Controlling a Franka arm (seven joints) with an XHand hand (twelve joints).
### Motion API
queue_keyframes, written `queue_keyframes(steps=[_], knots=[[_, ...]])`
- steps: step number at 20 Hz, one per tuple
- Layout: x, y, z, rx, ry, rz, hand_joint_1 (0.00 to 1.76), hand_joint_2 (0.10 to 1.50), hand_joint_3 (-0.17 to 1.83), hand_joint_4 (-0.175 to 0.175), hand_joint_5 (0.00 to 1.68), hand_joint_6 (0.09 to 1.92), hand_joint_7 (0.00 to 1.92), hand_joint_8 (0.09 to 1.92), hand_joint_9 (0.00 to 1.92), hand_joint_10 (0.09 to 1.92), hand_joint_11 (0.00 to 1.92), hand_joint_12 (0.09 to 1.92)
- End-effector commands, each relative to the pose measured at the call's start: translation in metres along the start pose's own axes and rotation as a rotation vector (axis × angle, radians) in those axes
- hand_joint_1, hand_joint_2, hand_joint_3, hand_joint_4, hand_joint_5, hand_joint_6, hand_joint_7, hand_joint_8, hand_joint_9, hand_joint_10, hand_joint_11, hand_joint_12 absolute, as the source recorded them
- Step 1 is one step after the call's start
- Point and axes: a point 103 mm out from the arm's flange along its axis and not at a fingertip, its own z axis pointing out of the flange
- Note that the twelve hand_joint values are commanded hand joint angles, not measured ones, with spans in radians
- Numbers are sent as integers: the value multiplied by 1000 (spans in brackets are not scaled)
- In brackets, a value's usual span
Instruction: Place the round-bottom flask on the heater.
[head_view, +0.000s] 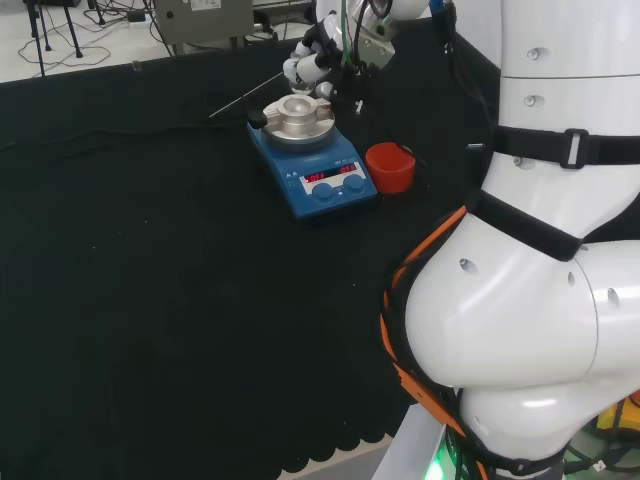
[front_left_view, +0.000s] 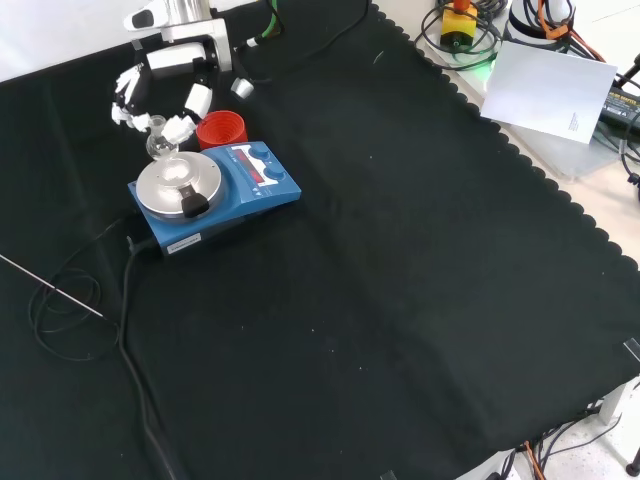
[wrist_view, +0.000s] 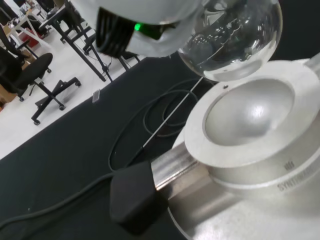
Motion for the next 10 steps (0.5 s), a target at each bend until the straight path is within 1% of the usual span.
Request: queue_keyframes(steps=[1, 5, 10], knots=[[2, -1, 6, 15, -5, 1, 1110, 684, 783, 48, 1098, 1035, 560, 664, 744, 631, 317, 1331], [-6, 0, 11, 27, 4, 12, 1110, 683, 786, 49, 1098, 1036, 560, 664, 743, 631, 317, 1331], [-15, 1, 13, 33, -1, 24, 1110, 681, 789, 50, 1099, 1037, 560, 664, 743, 631, 318, 1331]])
